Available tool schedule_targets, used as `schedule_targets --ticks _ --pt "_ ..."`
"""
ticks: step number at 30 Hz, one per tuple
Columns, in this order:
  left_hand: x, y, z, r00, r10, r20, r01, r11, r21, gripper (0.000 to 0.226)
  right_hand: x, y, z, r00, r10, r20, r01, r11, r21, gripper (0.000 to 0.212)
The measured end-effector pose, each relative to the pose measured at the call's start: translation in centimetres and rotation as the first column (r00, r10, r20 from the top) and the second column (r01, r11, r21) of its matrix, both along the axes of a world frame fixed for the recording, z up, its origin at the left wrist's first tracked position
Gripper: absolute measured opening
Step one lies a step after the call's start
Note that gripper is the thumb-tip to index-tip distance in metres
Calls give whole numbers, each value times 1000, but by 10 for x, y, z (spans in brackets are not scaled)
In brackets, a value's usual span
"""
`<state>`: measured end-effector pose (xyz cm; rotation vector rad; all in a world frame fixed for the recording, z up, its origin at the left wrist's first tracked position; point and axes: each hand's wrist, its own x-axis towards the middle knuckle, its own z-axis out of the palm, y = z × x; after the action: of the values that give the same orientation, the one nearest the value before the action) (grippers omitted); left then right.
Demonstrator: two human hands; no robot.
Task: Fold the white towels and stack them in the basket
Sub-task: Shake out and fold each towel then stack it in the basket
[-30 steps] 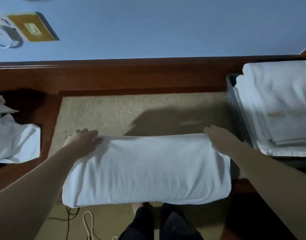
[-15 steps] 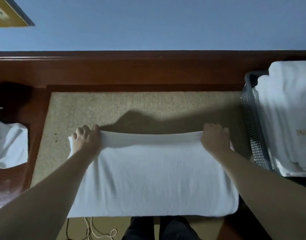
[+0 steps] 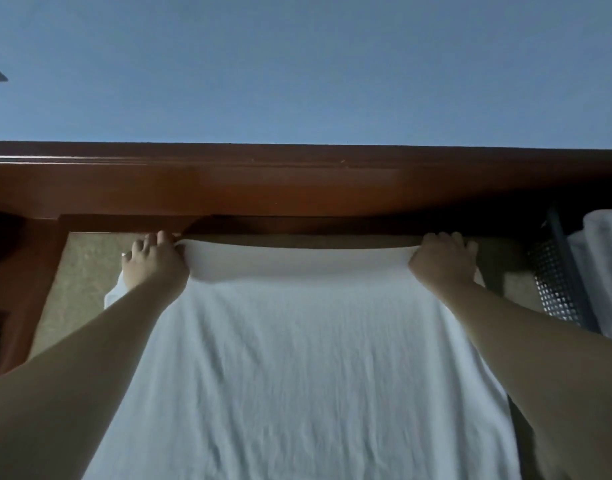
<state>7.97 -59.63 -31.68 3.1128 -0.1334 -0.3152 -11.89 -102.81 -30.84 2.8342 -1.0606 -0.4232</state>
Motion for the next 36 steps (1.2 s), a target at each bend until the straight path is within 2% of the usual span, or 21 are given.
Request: schedule_targets --ticks 4,8,15,17,19,21,22,23,25,28,30,31,33,36 --pt "9 2 -13 995 95 27 -90 986 -140 34 12 -6 -13 1000 3 17 -2 998 -69 27" --pt "14 -2 -17 986 138 95 -113 966 -233 35 23 -7 -19 992 -83 95 90 994 -69 28" --pt "29 -13 -13 979 197 61 -183 967 -178 45 38 -15 -19 964 -229 139 233 972 -13 34" --pt "30 -8 -11 976 215 31 -210 970 -120 57 35 -4 -16 935 -311 170 313 950 20 44" --pt "32 1 -6 961 275 -27 -277 958 -81 79 25 19 -9 903 -337 265 330 941 73 57" --pt "31 15 3 942 329 -72 -334 940 -67 99 16 62 -2 911 -256 324 214 964 159 71" --pt "31 22 6 940 328 -97 -336 939 -70 103 14 88 1 935 -201 294 137 965 224 79" --pt "30 30 12 941 314 -125 -324 943 -72 103 15 115 1 961 -157 229 82 948 307 85" --pt "37 47 14 941 264 -211 -287 954 -89 95 22 157 -5 991 -116 59 78 893 443 96" --pt "50 65 24 912 210 -353 -284 943 -172 89 32 172 -14 993 -103 -60 119 869 481 104" --pt "56 70 32 900 132 -416 -248 939 -239 58 34 167 -16 993 -79 -92 113 878 465 106" --pt "60 73 34 905 88 -417 -219 935 -279 42 33 165 -15 992 -63 -108 106 882 459 106" --pt "66 79 38 929 41 -368 -188 908 -373 28 34 163 -14 991 -46 -126 99 886 453 107" --pt "76 91 36 925 206 -320 -353 779 -519 22 38 164 -11 989 -39 -144 101 888 449 107"
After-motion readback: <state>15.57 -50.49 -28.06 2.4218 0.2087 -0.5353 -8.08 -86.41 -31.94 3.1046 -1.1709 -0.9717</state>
